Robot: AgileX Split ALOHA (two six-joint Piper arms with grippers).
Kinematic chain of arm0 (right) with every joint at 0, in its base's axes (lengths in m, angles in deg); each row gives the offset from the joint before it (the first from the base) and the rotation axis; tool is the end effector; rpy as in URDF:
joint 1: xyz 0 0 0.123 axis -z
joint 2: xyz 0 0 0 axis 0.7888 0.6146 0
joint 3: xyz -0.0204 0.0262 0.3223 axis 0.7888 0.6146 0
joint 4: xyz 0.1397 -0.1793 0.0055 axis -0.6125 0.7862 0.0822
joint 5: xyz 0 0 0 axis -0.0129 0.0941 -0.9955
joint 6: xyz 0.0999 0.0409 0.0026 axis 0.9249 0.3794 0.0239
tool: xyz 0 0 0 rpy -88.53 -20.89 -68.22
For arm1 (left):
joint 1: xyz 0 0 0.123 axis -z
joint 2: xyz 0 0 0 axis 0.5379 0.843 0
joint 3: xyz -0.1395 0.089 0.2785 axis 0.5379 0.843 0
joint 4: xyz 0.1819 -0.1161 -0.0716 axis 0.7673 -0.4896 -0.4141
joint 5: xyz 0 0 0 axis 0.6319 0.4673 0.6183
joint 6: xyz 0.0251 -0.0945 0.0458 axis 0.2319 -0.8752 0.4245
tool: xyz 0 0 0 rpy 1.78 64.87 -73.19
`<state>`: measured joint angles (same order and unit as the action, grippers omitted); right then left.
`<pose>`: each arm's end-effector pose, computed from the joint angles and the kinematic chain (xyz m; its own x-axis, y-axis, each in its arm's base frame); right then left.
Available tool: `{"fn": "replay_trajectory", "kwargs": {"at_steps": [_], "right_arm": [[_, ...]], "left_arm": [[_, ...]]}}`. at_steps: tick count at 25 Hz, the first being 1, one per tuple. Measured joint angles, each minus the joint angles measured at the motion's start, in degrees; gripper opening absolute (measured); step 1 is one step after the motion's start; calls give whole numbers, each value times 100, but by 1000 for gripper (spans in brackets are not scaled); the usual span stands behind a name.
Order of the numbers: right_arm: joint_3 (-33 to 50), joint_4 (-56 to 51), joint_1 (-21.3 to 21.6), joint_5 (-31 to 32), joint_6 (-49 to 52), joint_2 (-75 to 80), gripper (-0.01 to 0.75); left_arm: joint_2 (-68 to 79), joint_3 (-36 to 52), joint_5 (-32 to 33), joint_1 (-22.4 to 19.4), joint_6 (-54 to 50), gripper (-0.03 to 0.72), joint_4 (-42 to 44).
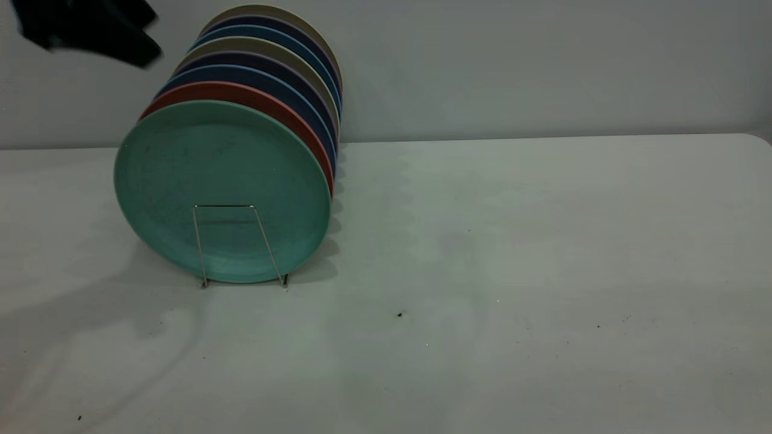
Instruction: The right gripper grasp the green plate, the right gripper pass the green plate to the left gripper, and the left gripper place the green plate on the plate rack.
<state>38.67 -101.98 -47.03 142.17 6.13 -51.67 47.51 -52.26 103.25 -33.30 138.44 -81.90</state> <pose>0.0036 0.0251 0.2637 -0.8152 -0.1696 -0.5538 -0.2456 0.9672 0.0654 0.3766 -0.0377 0.3018 -0.1367 0.8229 -0.5516 0.8064 0.4158 0.4206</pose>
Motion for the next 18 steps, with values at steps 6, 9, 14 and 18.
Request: {"fn": "replay_trajectory", "kwargs": {"at_steps": [6,9,14,18], "right_arm": [[4,319,-161,-13,382,-640,446],[127,505,-161,-178,658,-1022,446],[178,895,-161,-247,1246,-1277,446],[182,1371,-364,-268,1741,-1310,445]], "left_arm": [[-1275,0,876,0,-2172,503,1215],[-1894,0,1526,0,-3419,503,1805],[-2750,0,2755,0,-5335,503,2411],[-3224,85,2812,0,-6207,503,2542]]}}
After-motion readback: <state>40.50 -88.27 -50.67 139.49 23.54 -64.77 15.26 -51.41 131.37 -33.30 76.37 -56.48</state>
